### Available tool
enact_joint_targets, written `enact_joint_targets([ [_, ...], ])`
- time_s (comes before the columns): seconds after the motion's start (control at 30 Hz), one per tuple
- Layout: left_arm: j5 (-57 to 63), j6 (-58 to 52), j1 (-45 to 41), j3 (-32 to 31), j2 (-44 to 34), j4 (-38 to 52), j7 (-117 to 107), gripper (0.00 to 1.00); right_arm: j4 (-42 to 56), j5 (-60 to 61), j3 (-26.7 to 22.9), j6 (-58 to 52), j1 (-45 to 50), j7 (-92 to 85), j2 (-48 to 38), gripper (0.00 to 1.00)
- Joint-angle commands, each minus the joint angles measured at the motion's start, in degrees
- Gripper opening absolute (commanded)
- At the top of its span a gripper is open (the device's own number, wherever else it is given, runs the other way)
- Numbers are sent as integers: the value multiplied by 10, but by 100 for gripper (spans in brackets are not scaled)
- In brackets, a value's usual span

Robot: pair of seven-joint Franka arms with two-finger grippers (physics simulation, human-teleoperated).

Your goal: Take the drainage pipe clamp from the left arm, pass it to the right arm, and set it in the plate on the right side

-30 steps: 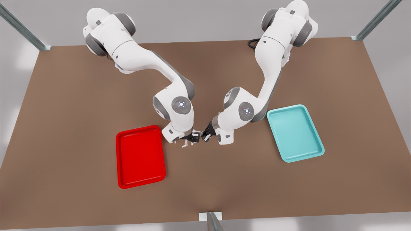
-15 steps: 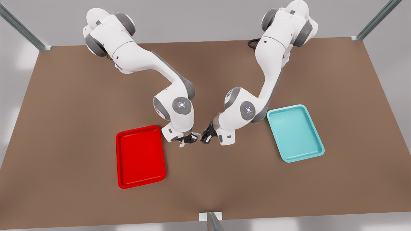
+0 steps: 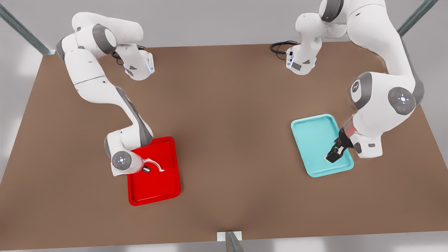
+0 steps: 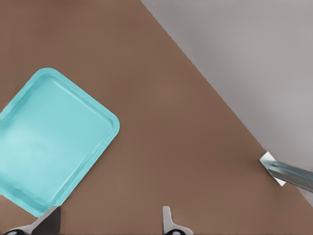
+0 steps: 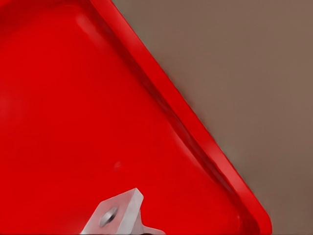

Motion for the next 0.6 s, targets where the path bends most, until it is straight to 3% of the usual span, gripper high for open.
enact_joint_targets([
  [0.0,36,-80,38,3,-51,-63,548,100,-10,-1,1,70,-8,-166,9,21],
  [0.03,35,-38,51,4,-104,-137,552,100,-10,-1,1,68,-6,-167,9,70],
  [0.07,36,-53,51,4,-112,-133,553,100,-9,-2,1,65,-2,-165,7,86],
  [0.1,38,-55,47,3,-111,-127,547,100,-8,-2,1,63,-2,-166,4,96],
  [0.2,42,-42,49,3,-44,-68,555,100,1,-3,28,52,-3,-199,-83,100],
  [0.33,41,-21,46,1,-23,-52,567,100,28,20,80,-110,-18,-286,-267,100],
  [0.37,41,-20,46,0,-19,-48,568,100,24,77,72,-153,-25,-287,-319,100],
  [0.43,29,-20,47,0,-10,-46,601,100,24,131,16,-183,-10,-356,-335,100],
  [0.5,29,-20,45,1,-9,-46,604,100,23,166,-68,-209,58,-421,-353,100],
  [0.57,29,-21,45,1,-9,-45,604,100,7,186,-86,-200,58,-436,-353,100],
])
